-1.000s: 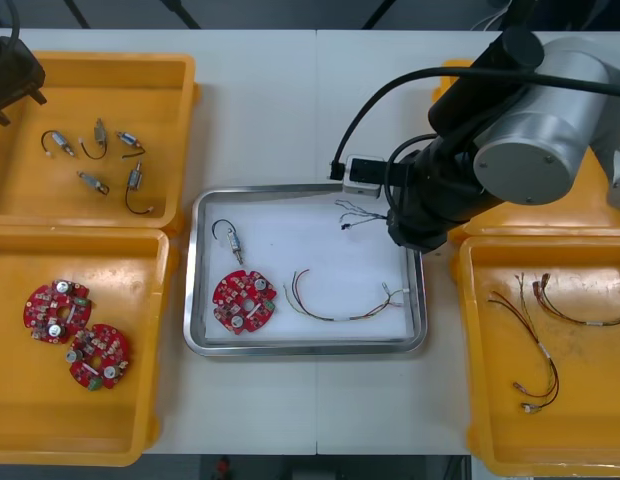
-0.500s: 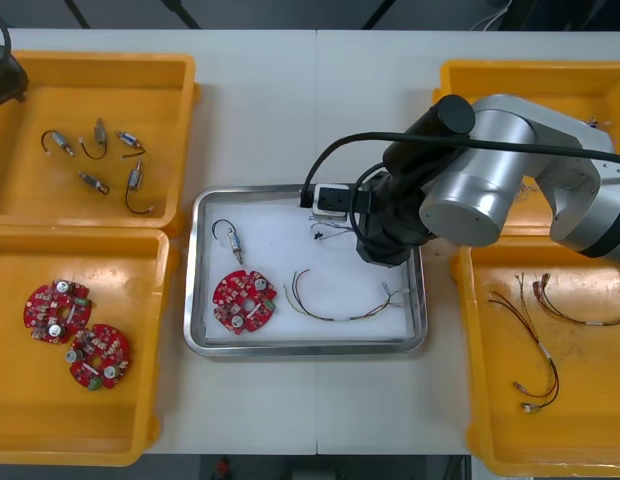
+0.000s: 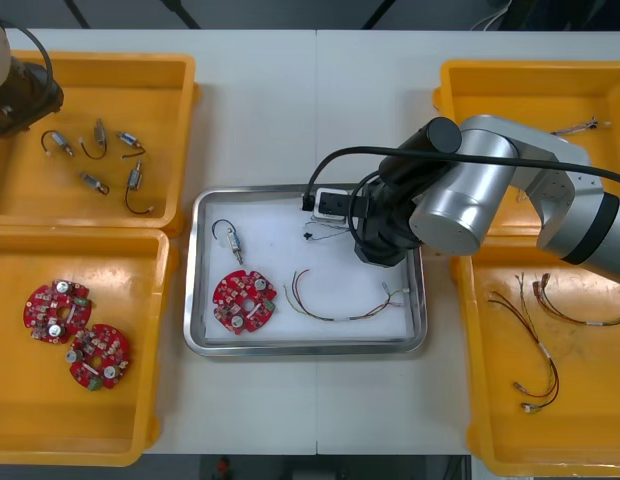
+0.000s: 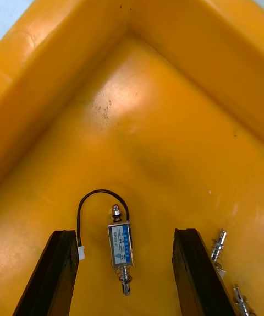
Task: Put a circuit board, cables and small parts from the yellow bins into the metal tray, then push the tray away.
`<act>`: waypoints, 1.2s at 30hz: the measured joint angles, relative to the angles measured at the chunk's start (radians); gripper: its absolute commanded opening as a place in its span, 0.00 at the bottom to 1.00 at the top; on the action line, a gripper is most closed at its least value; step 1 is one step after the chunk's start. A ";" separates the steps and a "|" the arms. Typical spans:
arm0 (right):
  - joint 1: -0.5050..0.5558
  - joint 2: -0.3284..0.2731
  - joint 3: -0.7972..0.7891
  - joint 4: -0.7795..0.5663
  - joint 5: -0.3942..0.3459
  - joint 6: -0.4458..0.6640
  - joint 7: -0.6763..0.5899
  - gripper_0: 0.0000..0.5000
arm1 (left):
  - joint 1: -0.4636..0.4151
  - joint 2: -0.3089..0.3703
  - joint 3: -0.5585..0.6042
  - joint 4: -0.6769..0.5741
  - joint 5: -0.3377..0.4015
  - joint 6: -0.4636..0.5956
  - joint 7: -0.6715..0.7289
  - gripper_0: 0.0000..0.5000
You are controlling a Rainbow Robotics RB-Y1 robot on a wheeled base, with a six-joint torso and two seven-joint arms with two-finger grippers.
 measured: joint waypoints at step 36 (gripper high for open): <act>0.000 -0.098 -0.383 -0.196 -0.329 0.344 -0.103 1.00 | -0.002 -0.057 -0.162 0.117 0.051 -0.112 0.000 1.00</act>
